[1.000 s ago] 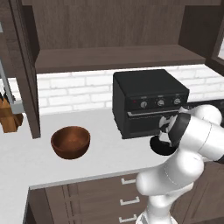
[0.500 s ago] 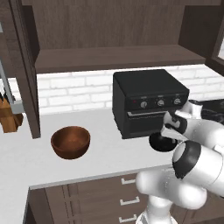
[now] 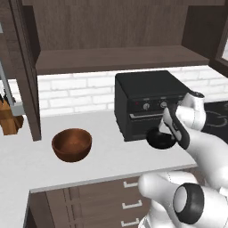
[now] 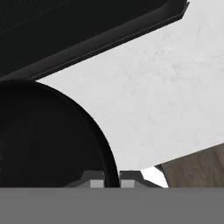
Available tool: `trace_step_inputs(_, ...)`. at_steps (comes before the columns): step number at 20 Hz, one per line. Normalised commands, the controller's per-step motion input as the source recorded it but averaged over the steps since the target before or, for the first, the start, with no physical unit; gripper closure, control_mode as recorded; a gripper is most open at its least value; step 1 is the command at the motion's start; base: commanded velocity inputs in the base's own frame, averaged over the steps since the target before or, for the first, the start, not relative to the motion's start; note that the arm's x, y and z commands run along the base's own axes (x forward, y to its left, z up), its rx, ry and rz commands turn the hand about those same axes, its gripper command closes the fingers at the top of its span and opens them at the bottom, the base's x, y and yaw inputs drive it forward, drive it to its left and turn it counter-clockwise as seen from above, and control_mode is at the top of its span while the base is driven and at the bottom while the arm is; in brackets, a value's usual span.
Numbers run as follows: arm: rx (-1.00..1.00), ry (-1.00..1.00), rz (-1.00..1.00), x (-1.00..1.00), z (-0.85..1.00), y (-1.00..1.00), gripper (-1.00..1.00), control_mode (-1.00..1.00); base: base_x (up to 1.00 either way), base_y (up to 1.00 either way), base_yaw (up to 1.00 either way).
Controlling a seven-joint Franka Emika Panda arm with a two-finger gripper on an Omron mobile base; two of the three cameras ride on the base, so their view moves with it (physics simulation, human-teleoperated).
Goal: Pick up the bowls on the counter and stack them on top of one another in the open cabinet. Place the smaller bowl on top of the larger bowl.
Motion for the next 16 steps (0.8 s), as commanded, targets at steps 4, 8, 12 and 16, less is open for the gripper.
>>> trace_step_inputs(4,0.00,0.00,0.00,-0.20,0.71,0.33,1.00,-1.00,0.00,0.00,0.00)
trace_step_inputs(8,0.00,0.00,0.00,-0.22,0.59,0.39,1.00,-1.00,0.00,0.00,0.00)
trace_step_inputs(12,0.01,0.00,0.00,-0.16,0.46,0.56,1.00,-1.00,0.00,0.00,0.00)
trace_step_inputs(16,0.00,-0.04,0.00,-0.01,0.30,0.82,1.00,-1.00,0.00,0.00,0.00)
